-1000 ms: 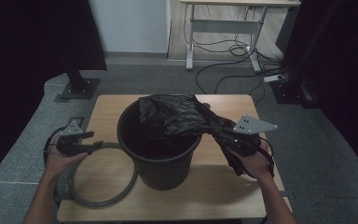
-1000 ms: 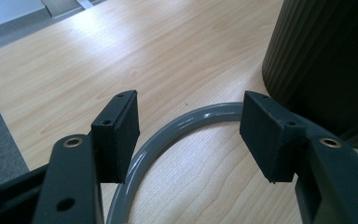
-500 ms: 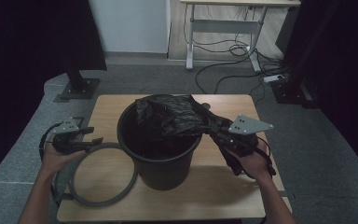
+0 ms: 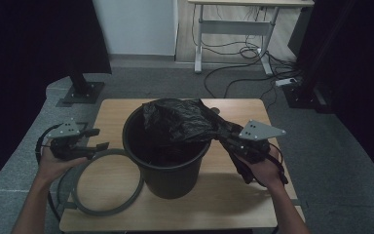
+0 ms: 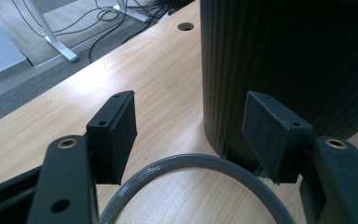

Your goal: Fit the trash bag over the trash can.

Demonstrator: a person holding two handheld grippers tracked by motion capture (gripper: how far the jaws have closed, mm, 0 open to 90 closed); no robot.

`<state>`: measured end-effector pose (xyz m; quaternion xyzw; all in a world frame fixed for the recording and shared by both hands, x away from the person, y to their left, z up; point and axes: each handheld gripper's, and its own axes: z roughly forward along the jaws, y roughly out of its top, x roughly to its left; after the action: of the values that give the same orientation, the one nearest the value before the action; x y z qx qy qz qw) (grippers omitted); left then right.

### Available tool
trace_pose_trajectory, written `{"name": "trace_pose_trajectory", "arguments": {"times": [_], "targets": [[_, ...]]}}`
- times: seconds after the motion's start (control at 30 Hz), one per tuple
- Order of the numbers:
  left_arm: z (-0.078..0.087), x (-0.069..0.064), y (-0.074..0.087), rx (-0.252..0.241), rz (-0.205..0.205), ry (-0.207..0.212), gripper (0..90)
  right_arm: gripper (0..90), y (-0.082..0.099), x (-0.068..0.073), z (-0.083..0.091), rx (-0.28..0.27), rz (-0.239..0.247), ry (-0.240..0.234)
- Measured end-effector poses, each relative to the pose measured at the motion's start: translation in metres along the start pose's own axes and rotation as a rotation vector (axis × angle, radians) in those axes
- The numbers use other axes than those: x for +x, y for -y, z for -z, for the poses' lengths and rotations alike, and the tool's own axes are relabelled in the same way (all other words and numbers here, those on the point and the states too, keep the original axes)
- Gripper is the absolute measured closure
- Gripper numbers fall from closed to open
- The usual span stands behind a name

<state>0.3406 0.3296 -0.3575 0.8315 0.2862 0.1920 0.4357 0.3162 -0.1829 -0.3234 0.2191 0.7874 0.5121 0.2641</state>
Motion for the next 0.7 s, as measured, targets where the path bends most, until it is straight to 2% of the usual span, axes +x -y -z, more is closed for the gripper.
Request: {"name": "trace_pose_trajectory", "arguments": {"times": [0.1, 0.2, 0.23, 0.47, 0.7], "targets": [[0.003, -0.005, -0.005, -0.008, 0.007, 0.012, 35.2, 88.3, 0.000, 0.000, 0.001, 0.002, 0.003, 0.000], [0.009, -0.011, -0.013, -0.047, 0.007, 0.038, 35.2, 88.3, -0.001, 0.000, 0.001, 0.002, 0.005, -0.001], [0.009, -0.011, -0.013, -0.047, 0.007, 0.038, 35.2, 88.3, -0.001, 0.000, 0.001, 0.002, 0.005, -0.001], [0.014, -0.026, -0.032, -0.053, -0.044, 0.034, 35.1, 88.3, -0.002, 0.001, 0.000, 0.009, 0.009, -0.009], [0.014, -0.040, -0.044, -0.065, -0.071, 0.056, 34.4, 88.3, -0.005, 0.003, -0.002, 0.013, 0.015, -0.015]]}}
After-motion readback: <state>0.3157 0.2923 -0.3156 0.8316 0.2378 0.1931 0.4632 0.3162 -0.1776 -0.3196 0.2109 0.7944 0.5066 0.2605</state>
